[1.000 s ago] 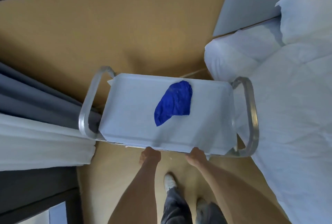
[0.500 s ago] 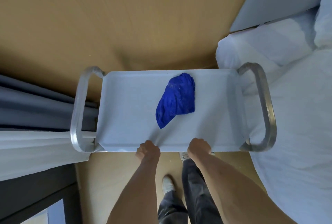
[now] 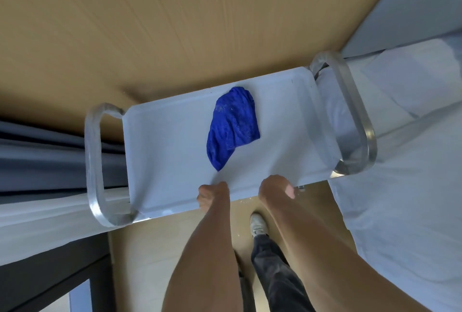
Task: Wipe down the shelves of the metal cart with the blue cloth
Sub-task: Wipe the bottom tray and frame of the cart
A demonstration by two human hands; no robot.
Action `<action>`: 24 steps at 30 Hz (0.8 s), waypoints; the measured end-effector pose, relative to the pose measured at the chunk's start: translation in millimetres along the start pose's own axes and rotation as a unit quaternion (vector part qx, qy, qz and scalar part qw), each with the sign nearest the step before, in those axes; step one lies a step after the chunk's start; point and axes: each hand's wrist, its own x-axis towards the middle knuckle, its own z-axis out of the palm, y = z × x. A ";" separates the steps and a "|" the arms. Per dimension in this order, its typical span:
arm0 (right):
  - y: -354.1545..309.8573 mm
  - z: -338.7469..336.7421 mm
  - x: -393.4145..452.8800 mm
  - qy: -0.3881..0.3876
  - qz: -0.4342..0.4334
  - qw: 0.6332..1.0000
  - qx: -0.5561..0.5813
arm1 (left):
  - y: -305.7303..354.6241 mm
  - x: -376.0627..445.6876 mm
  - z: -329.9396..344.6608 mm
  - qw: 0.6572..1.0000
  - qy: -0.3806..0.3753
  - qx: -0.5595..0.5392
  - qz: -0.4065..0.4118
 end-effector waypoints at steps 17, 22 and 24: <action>-60.6 -96.2 52.0 0.332 -0.135 0.910 0.209 | 91.7 55.3 -50.6 0.946 0.084 0.240 0.199; -105.5 -123.5 73.3 0.302 -0.095 0.928 0.195 | 75.2 67.6 -48.8 0.956 0.078 0.178 0.220; -112.0 -127.6 76.0 0.312 -0.069 0.931 0.179 | 60.4 69.8 -50.4 0.957 0.063 0.168 0.229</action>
